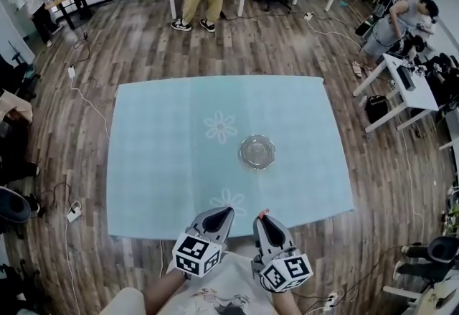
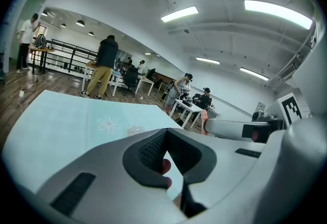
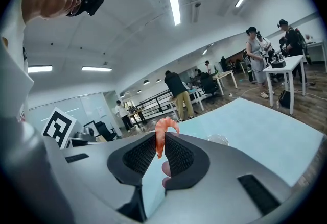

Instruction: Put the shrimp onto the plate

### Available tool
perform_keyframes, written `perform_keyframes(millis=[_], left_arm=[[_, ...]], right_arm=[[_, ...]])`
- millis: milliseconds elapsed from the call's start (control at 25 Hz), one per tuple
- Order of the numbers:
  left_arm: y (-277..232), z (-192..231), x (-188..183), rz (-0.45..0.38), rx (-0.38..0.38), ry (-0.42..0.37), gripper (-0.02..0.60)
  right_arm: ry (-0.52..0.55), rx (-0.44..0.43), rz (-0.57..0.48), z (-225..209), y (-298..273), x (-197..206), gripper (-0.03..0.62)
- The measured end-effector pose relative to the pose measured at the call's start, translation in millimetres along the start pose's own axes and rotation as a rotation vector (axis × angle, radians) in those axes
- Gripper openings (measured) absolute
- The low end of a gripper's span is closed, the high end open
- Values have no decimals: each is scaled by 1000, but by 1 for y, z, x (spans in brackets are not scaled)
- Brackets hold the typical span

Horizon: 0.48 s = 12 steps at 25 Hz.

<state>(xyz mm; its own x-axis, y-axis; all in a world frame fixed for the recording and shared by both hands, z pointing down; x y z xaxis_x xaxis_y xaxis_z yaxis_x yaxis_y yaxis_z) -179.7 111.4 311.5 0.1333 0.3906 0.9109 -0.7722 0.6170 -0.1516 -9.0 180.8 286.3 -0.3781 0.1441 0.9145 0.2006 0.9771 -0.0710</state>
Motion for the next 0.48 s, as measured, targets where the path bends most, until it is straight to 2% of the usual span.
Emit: perform_keyframes(millis=[120,240,480], left_arm=[[-26,14,-4,-12,-40,5,8],[-41,15,-5,-12,-84,22,8],[-78,14,-15,5,-159,2,8]], right_arm=[[20,9,-15,-24,-27,-8,71],[31,-15,24,-47,-44,-11,71],[23,-69,79,-89,-77,-20,71]])
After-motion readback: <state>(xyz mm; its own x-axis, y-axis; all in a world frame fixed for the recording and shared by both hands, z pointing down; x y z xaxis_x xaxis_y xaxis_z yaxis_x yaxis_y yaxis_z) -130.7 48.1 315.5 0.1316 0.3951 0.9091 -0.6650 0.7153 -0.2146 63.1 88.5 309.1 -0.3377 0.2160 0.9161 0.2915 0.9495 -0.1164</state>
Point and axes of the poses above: the fingertips, and each gripper's own axes: y backward along the fingers, z to its left, x out of its underside, the point moved 9 cm from there along y, backward along the fingers, and after that the axes turned 13 degrees about -z, right-handed, at the moved point
